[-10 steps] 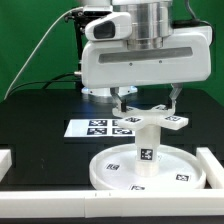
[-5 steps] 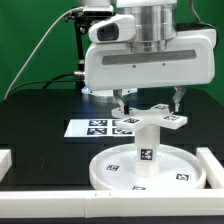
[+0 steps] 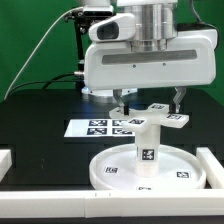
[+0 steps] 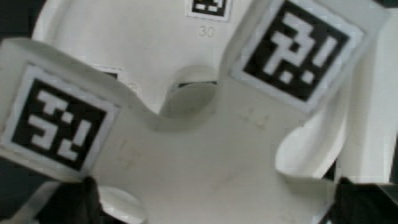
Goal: Assemble round table
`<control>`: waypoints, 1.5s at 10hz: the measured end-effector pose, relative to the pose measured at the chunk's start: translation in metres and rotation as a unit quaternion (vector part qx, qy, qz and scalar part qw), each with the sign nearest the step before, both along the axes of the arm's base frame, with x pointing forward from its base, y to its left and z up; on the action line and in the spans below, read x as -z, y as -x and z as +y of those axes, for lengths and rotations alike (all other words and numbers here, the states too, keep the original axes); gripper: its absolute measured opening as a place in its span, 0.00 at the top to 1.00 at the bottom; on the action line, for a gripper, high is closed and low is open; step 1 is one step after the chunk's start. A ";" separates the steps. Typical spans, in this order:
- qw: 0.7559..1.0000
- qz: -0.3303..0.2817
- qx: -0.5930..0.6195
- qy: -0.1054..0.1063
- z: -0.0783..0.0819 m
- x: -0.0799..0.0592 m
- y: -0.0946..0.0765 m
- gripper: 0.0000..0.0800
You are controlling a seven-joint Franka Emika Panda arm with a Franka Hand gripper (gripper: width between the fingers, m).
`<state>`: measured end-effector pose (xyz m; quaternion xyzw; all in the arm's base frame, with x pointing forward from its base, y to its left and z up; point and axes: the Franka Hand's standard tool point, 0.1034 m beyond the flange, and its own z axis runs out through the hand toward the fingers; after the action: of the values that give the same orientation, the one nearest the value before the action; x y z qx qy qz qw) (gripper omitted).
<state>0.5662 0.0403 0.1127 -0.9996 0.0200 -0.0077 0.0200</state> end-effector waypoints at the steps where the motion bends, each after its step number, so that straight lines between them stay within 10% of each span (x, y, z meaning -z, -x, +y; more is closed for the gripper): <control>1: 1.000 -0.004 -0.011 0.007 0.000 -0.001 -0.001 0.19; 15: 0.958 -0.023 -0.284 0.032 -0.003 -0.013 -0.007 0.19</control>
Offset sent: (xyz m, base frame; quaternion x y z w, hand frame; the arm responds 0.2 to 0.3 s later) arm 0.0025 -0.0016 0.0072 -0.0323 0.0377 -0.1341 0.9897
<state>0.5732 0.0374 0.1255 -0.9638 -0.2654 -0.0248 -0.0100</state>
